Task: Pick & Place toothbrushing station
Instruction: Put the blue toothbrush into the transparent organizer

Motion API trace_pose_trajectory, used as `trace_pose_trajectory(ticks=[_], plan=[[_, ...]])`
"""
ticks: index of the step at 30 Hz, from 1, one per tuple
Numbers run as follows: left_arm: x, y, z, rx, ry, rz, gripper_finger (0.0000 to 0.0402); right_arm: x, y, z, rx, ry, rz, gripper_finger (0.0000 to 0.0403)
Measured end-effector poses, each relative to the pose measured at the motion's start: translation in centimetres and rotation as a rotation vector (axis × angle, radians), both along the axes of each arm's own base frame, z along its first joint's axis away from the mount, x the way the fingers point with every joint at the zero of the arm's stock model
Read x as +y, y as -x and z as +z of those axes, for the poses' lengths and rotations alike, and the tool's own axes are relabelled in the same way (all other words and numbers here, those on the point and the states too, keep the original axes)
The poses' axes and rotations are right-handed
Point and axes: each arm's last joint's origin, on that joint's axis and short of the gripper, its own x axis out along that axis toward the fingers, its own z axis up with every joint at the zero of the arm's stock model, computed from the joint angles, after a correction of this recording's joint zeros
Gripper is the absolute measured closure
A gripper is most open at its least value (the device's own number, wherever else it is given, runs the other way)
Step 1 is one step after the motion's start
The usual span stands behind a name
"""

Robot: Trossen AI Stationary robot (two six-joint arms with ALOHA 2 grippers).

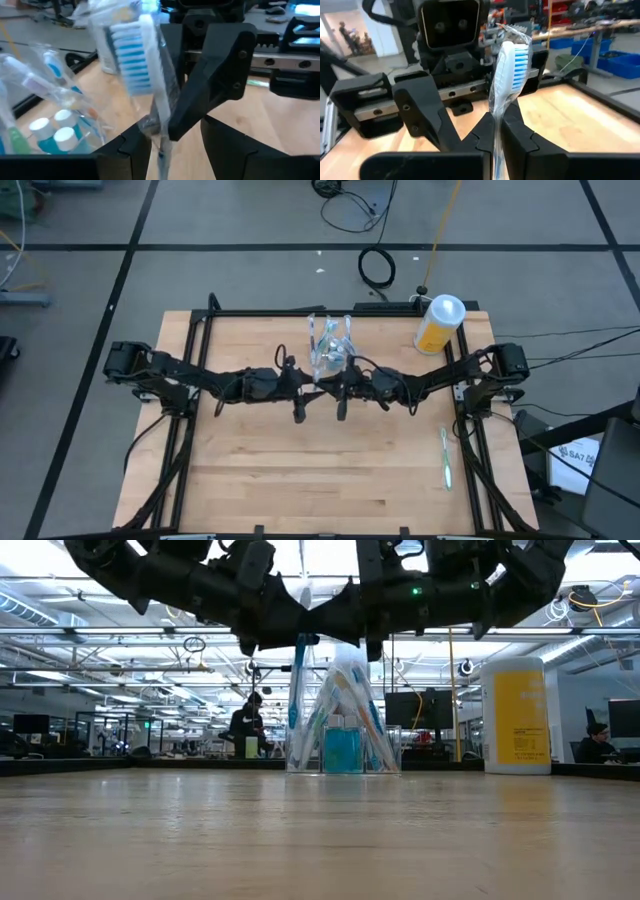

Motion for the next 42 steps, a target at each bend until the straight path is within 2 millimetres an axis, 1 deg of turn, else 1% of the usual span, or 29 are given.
trace_pose_trajectory(ticks=[4,10,15,18,27,30,32,36,39,42], plan=[[0.1,0.0,-0.1,0.015,-0.001,-0.010,0.0229,0.0,0.0,-0.2,0.030,0.008,0.001,0.0391],[0.2,0.2,-0.8,0.099,-0.029,0.024,0.0229,-0.1,0.0,-0.6,0.058,0.016,-0.004,0.0390],[0.2,0.2,-0.8,0.100,-0.028,0.026,0.0233,-0.3,0.0,-0.7,0.072,0.012,-0.011,0.0390],[0.2,0.2,-0.8,0.099,-0.028,0.029,0.0257,-0.5,0.0,-0.7,0.074,0.009,-0.013,0.0390],[0.4,0.2,-0.9,0.107,-0.029,0.036,0.0369,-0.4,0.0,-0.7,0.075,0.020,-0.012,0.0385],[0.4,0.2,-0.9,0.110,-0.028,0.034,0.0390,-0.4,0.0,-0.7,0.078,0.036,-0.011,0.0368],[0.3,0.2,-0.9,0.111,-0.027,0.032,0.0389,-0.4,0.0,-0.7,0.078,0.035,-0.012,0.0349],[0.4,0.3,-0.9,0.108,-0.013,0.069,0.0374,-0.5,0.0,-0.7,0.078,0.037,-0.015,0.0307],[0.6,0.3,-0.9,0.111,-0.037,0.114,0.0383,-0.6,0.0,-0.7,0.083,0.066,-0.048,0.0278],[1.2,0.3,-0.9,0.112,-0.064,0.184,0.0392,-0.8,0.3,-0.2,0.092,0.103,-0.116,0.0256]])
